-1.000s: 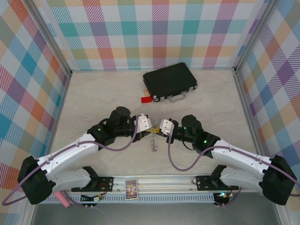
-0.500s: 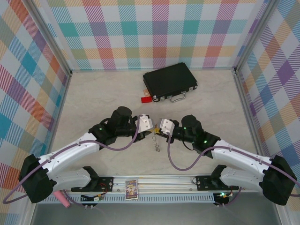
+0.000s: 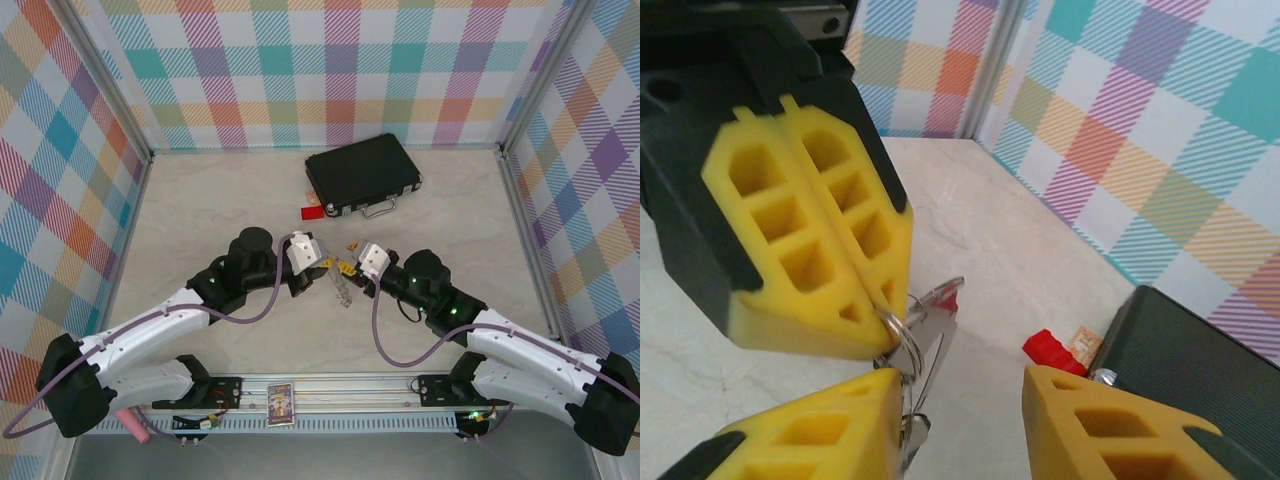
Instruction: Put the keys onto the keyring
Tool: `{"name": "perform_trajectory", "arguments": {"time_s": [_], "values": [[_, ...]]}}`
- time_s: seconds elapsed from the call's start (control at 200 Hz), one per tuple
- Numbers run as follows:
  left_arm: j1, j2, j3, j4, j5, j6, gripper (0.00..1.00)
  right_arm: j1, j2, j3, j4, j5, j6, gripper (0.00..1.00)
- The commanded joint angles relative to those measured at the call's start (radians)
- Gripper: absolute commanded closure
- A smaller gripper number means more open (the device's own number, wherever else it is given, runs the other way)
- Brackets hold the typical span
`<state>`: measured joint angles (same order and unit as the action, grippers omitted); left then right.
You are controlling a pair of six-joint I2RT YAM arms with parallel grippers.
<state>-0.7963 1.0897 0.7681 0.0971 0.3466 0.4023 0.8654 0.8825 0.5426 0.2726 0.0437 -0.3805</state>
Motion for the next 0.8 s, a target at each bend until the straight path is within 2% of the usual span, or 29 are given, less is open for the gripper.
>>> {"name": "perform_trajectory", "arguments": {"time_s": [0.0, 0.16, 0.365, 0.56, 0.795], "values": [[-0.011, -0.017, -0.033, 0.195, 0.000, -0.090, 1.00, 0.006, -0.040, -0.031, 0.079, 0.080, 0.022, 0.63], [-0.012, 0.006, -0.073, 0.335, -0.010, -0.138, 1.00, 0.005, -0.078, -0.051, 0.100, 0.102, 0.021, 0.60], [-0.011, 0.034, -0.104, 0.509, 0.000, -0.203, 1.00, 0.005, -0.055, -0.036, 0.079, 0.098, 0.016, 0.60], [-0.011, 0.061, -0.122, 0.618, 0.025, -0.271, 1.00, 0.005, -0.041, -0.008, 0.059, 0.038, 0.017, 0.59], [-0.012, 0.063, -0.139, 0.645, 0.045, -0.289, 1.00, 0.005, -0.030, 0.016, 0.054, 0.059, 0.017, 0.64]]}}
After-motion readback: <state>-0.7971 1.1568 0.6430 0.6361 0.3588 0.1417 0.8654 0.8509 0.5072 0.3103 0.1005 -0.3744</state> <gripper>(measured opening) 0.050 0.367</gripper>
